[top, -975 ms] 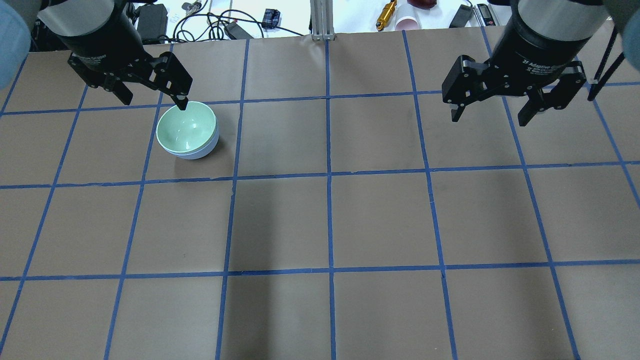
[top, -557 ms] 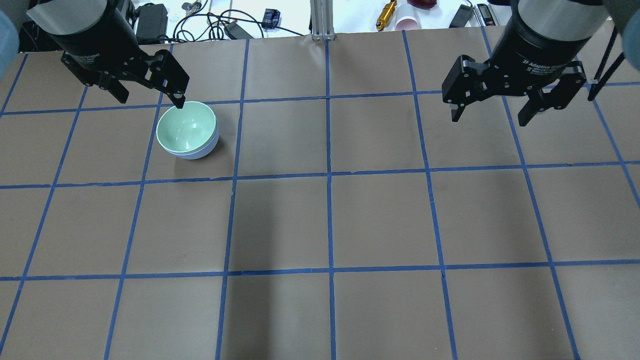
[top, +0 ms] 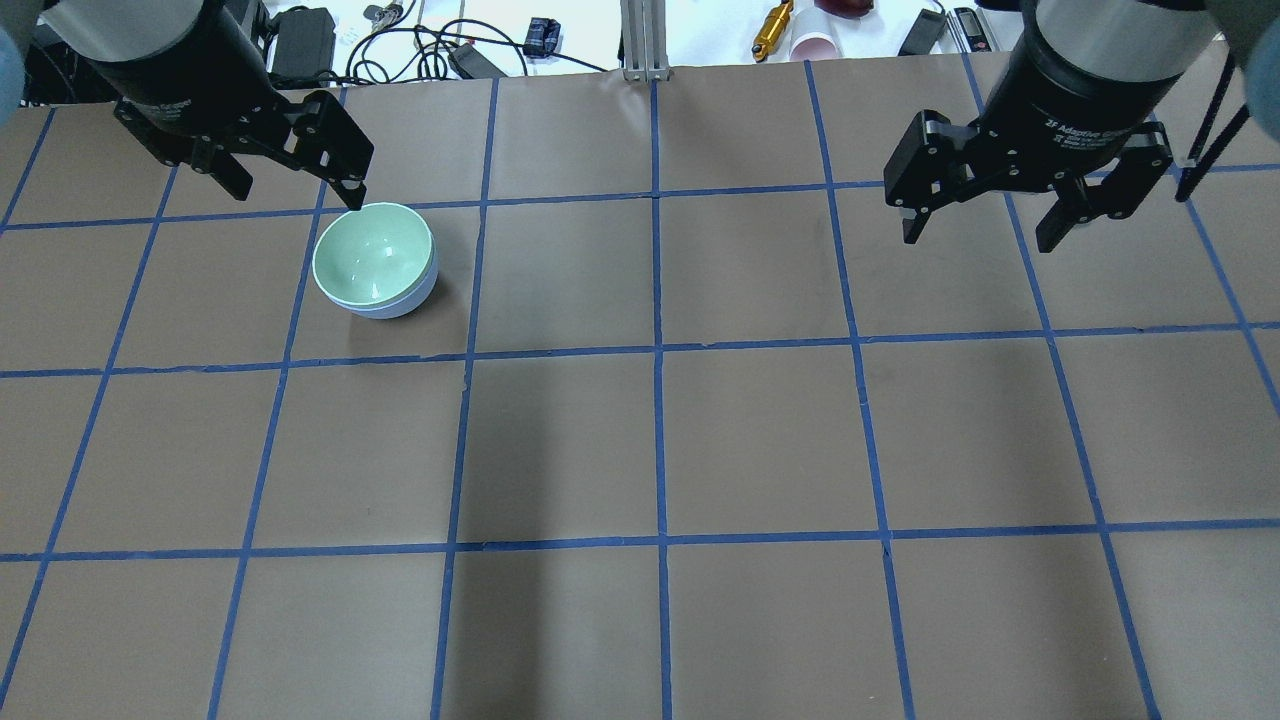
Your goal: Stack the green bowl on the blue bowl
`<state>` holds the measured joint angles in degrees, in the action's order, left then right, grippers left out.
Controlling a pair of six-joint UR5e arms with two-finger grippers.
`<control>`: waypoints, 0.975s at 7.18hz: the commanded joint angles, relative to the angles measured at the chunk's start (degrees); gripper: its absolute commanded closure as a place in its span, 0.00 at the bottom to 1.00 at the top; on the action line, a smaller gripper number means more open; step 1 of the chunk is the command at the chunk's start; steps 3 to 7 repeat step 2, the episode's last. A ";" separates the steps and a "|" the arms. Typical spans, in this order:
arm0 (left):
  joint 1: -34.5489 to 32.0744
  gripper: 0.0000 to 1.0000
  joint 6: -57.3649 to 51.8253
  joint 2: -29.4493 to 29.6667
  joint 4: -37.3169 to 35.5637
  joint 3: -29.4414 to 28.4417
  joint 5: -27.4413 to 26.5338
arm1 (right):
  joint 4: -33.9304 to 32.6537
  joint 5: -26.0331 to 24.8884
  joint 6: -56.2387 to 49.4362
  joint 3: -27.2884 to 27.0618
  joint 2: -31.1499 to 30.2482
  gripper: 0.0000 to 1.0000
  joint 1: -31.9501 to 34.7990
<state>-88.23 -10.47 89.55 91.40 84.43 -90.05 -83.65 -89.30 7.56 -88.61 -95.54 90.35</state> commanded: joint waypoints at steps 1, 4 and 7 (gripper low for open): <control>0.08 0.00 0.01 -0.08 0.01 -0.05 -0.13 | -0.02 0.00 0.00 -0.07 0.00 0.00 0.00; 0.08 0.00 0.01 -0.08 0.01 0.03 -0.22 | 0.06 0.00 0.00 0.01 0.00 0.00 0.00; 0.08 0.00 0.01 -0.08 0.01 0.03 -0.22 | 0.06 0.00 0.00 0.01 0.00 0.00 0.00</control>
